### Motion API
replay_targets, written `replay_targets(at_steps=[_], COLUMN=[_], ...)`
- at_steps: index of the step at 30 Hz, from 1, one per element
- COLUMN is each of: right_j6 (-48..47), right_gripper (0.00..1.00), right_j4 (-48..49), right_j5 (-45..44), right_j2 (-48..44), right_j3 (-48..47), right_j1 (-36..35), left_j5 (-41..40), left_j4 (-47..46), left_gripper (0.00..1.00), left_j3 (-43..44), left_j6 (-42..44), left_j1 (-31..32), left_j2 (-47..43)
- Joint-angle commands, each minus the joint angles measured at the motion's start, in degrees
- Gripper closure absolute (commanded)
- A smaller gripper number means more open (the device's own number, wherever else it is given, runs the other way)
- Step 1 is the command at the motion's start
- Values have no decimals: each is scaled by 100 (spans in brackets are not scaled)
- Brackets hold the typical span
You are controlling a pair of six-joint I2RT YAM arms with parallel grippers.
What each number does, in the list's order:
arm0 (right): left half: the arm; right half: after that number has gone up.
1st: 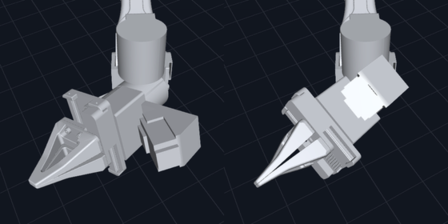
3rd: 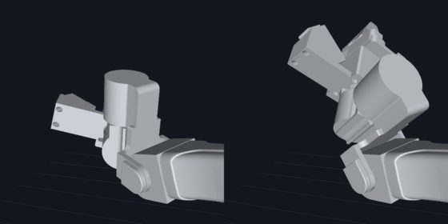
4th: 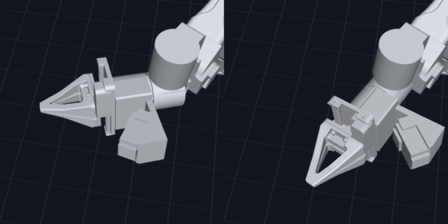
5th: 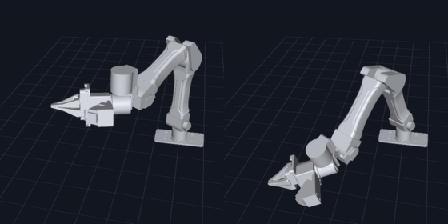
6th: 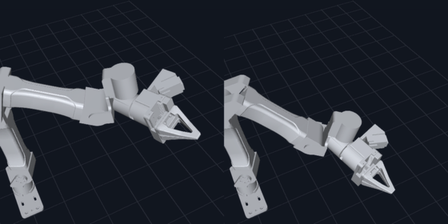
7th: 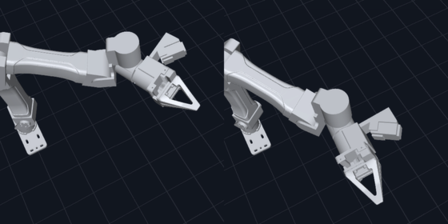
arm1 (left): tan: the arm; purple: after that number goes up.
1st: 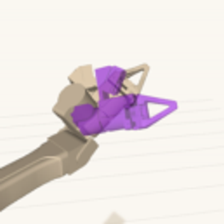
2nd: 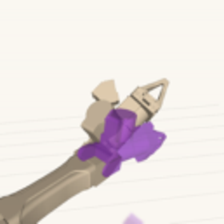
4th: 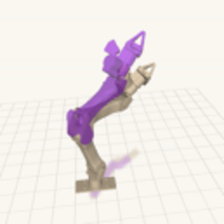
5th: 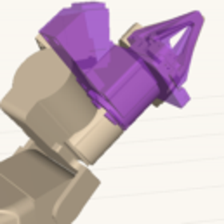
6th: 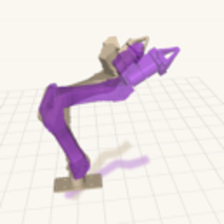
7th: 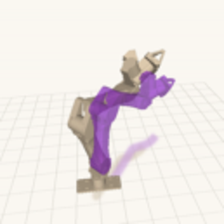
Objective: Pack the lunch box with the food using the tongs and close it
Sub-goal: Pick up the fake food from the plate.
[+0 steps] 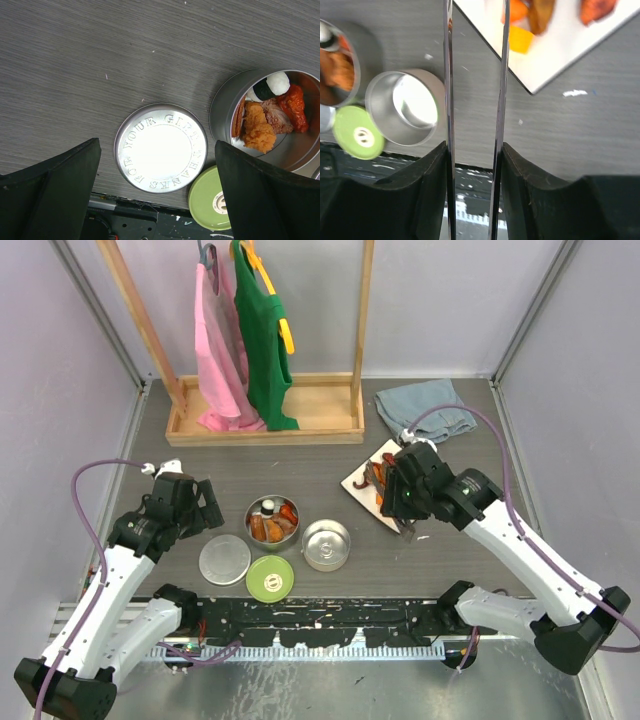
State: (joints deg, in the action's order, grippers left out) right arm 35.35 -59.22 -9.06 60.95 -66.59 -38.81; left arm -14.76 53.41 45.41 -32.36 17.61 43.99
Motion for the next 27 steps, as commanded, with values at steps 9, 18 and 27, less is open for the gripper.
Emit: replay_targets(at_steps=[9, 18, 27], right_j6=[-64, -54, 11], right_gripper=[50, 50, 58], right_j4=[-639, -452, -362], right_j5=[59, 4, -67], right_j2=[40, 299, 388], right_j3=[631, 838, 890], right_j1=[173, 173, 174], left_j5=[18, 9, 0], left_j4=[-220, -217, -223], left_gripper=[2, 2, 2], left_j3=[104, 102, 102], left_j6=[19, 15, 19], left_j1=[-20, -16, -17], left_j2=[-30, -39, -40])
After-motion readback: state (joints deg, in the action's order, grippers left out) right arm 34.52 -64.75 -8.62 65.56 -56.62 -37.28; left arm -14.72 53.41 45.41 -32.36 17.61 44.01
